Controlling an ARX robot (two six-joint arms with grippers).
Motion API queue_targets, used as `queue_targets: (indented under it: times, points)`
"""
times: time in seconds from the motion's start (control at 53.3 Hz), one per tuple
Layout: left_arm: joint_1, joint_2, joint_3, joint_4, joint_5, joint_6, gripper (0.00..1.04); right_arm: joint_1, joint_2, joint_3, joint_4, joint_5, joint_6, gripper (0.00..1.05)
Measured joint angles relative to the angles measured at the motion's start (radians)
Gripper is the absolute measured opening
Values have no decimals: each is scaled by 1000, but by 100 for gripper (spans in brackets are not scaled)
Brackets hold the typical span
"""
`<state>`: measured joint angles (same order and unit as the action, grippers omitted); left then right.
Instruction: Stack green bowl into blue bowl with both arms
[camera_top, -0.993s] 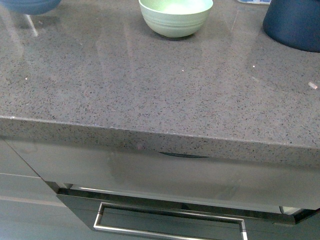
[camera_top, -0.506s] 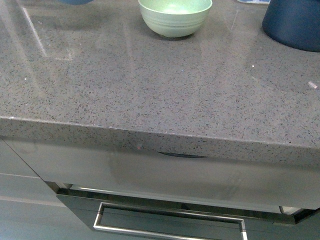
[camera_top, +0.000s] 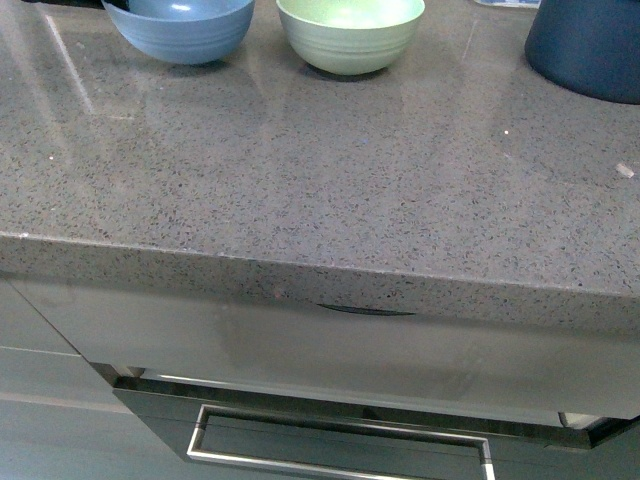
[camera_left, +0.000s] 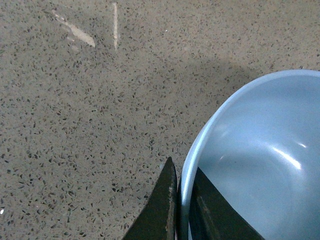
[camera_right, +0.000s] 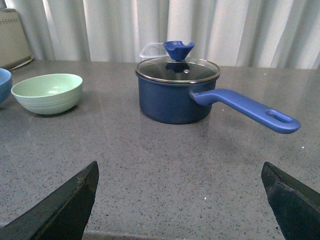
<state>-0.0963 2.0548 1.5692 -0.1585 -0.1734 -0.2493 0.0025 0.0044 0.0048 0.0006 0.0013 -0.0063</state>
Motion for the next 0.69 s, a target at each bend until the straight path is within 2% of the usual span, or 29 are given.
queue_targets:
  times: [0.694]
  points:
    - [-38, 60, 60, -2, -12, -18, 4, 0, 0, 0, 0, 0, 0, 95]
